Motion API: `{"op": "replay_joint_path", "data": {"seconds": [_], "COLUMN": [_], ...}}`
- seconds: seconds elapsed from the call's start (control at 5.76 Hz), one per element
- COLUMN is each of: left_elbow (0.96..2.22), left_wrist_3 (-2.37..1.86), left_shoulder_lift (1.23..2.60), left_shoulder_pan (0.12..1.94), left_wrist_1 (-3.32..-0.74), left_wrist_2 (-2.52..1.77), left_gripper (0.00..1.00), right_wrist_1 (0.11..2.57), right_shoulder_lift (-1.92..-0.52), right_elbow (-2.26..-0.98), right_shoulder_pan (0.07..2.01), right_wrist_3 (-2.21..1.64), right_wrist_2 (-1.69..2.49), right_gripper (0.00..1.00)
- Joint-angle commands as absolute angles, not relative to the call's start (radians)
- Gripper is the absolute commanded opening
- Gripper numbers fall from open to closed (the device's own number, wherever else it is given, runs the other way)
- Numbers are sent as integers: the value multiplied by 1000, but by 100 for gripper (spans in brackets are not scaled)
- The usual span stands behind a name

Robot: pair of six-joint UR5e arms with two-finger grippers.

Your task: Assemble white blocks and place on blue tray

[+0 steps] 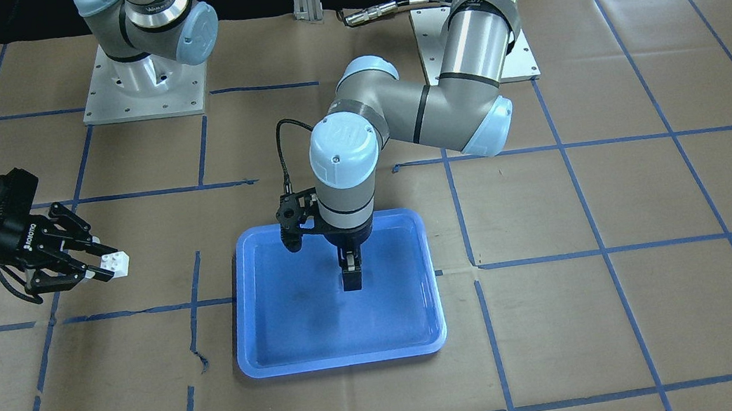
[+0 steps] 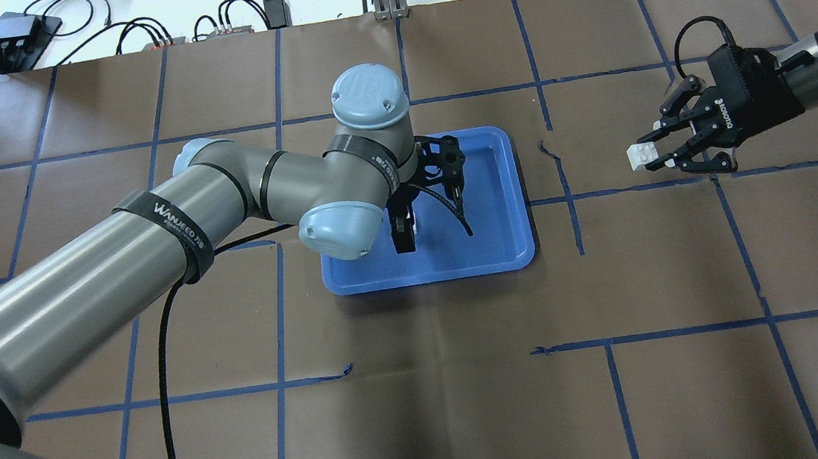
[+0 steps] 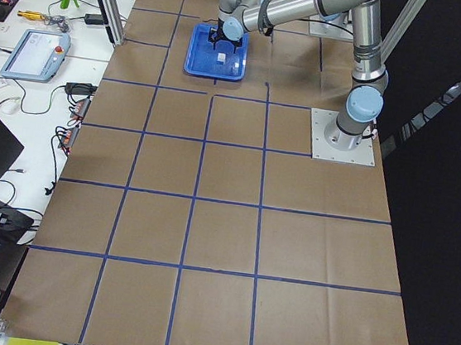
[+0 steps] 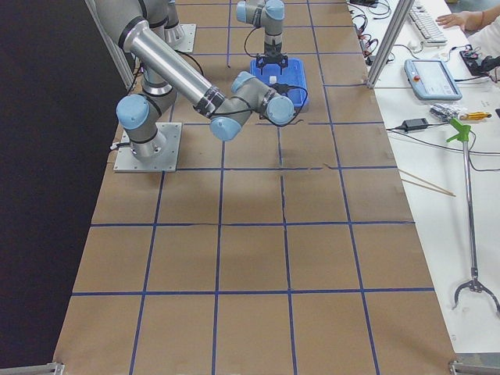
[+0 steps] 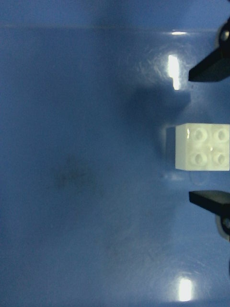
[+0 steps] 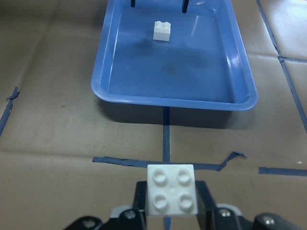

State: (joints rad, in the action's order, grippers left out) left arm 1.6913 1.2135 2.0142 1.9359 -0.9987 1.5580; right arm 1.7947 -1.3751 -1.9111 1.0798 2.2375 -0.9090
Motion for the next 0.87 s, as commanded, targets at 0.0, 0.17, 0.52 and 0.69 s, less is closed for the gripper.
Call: {"op": "replay_joint_path", "data": {"seconds": [0.0, 0.17, 0.52, 0.69], "left_elbow": [1620, 1582, 1549, 1566], "left_wrist_3": [1150, 1078, 906, 726], "left_shoulder_lift": [1897, 1832, 1709, 1663], "left_shoulder_pan": [1866, 1802, 1706, 1703], "left_wrist_1": [-1214, -1344, -1563, -1549], "left_wrist_2": [1562, 1563, 1569, 1580], "left_gripper": [99, 99, 99, 99], "right_wrist_1": [1865, 2000, 2251, 2369], "right_shoulder_lift": [-1373, -1365, -1353, -1326], "right_elbow": [-1927, -1971, -2022, -2022], "right_shoulder_pan": [1136, 1196, 1346, 1446], "right_wrist_3": [2139, 2037, 1770, 1635], "right_wrist_2": [-881, -877, -862, -861], "right_gripper": [22, 22, 21, 21]}}
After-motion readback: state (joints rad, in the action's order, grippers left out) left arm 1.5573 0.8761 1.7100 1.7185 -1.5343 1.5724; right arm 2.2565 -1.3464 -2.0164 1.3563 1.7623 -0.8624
